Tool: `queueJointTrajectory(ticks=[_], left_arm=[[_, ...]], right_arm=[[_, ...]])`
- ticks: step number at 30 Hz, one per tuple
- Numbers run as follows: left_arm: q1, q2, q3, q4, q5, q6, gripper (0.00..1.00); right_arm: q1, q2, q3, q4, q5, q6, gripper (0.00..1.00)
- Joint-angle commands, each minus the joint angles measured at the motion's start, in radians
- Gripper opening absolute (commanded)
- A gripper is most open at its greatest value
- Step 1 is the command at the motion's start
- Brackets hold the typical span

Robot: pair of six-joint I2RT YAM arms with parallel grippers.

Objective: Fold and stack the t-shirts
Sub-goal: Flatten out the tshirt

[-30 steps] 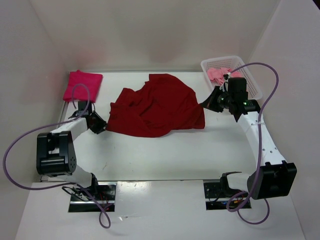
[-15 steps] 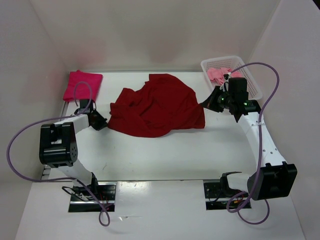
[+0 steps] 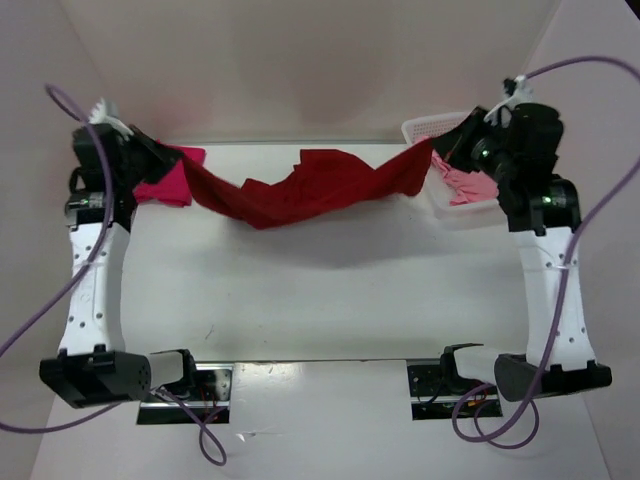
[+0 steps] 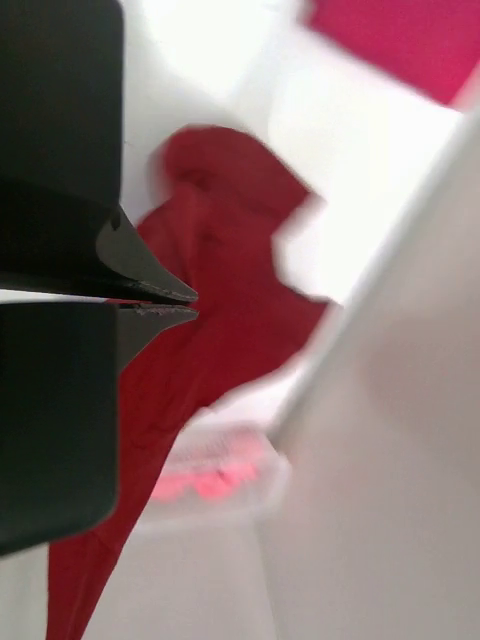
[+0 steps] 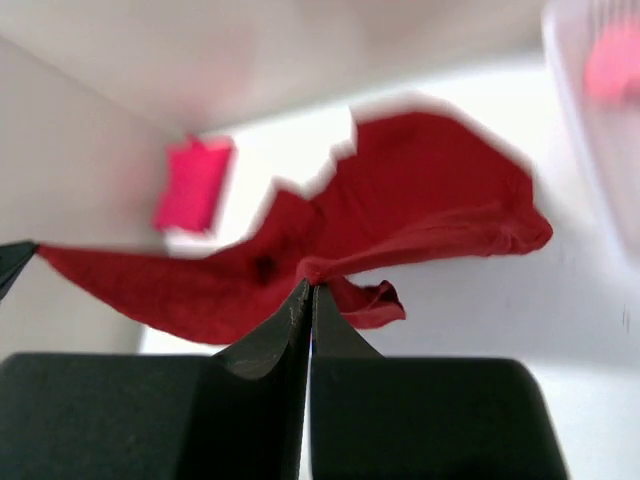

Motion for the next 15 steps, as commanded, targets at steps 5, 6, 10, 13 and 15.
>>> queueJointTrajectory(ticks=[5, 6, 10, 13, 15], left_arm=[[0.031, 0.043, 0.561, -0.168, 0.058, 0.022, 0.00], [0.031, 0.057, 0.697, -0.168, 0.049, 0.031, 0.00], [0.031, 0.117, 0.934, -0.159, 0.001, 0.031, 0.00], [0.031, 0.152, 1.031, -0.171, -0.065, 0.065, 0.00], [0.031, 0.178, 1.112, -0.171, -0.079, 0.088, 0.00]], right_arm=[[0.020, -0.001, 0.475, -0.049, 0.126, -0.024, 0.00], [0.035, 0.008, 0.578, -0.049, 0.155, -0.033, 0.00], [0.046, 0.083, 0.821, -0.049, 0.234, -0.033, 0.00], [0.046, 0.144, 0.952, -0.024, 0.234, -0.033, 0.00], [0.046, 0.183, 1.022, 0.000, 0.234, -0.033, 0.00]])
